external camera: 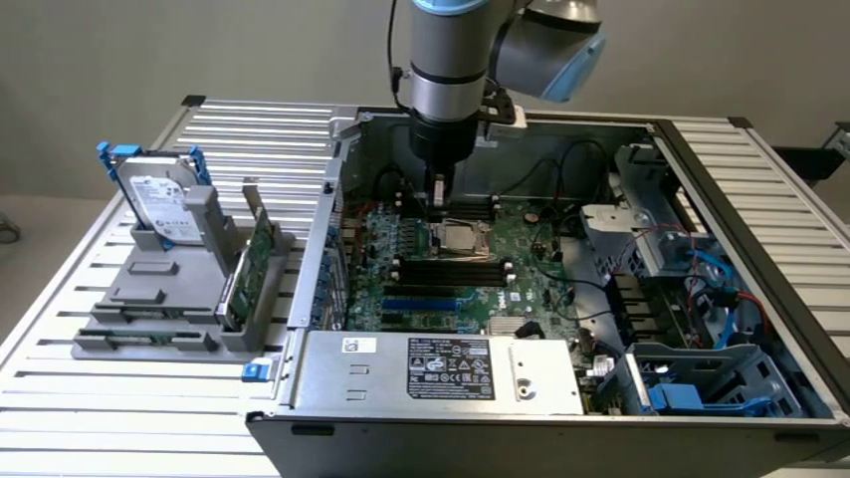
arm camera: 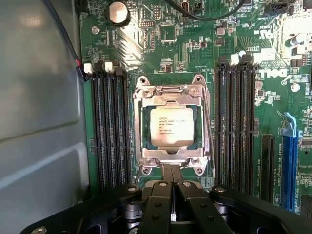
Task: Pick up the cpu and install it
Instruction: 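Close the cpu cover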
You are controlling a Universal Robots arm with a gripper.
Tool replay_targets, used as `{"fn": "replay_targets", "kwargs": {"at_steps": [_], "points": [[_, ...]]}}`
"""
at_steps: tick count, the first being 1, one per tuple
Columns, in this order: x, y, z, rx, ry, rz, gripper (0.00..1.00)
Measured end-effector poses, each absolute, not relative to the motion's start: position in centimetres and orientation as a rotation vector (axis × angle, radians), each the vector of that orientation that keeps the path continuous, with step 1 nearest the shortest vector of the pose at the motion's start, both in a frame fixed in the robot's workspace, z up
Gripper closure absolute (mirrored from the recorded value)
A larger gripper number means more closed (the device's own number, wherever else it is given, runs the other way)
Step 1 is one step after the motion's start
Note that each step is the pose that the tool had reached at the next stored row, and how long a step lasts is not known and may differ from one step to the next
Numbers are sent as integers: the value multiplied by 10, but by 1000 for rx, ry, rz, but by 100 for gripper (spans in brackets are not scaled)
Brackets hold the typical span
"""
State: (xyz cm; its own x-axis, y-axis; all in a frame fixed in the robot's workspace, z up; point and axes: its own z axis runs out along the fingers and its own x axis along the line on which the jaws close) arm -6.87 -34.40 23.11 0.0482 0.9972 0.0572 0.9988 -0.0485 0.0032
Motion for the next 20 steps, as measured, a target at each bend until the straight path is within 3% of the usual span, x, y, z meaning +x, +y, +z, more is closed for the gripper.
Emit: {"fn": "replay_targets", "kwargs": {"at_steps": [20], "points": [[-70, -345, 203, -2225, -2163, -67, 89]]}}
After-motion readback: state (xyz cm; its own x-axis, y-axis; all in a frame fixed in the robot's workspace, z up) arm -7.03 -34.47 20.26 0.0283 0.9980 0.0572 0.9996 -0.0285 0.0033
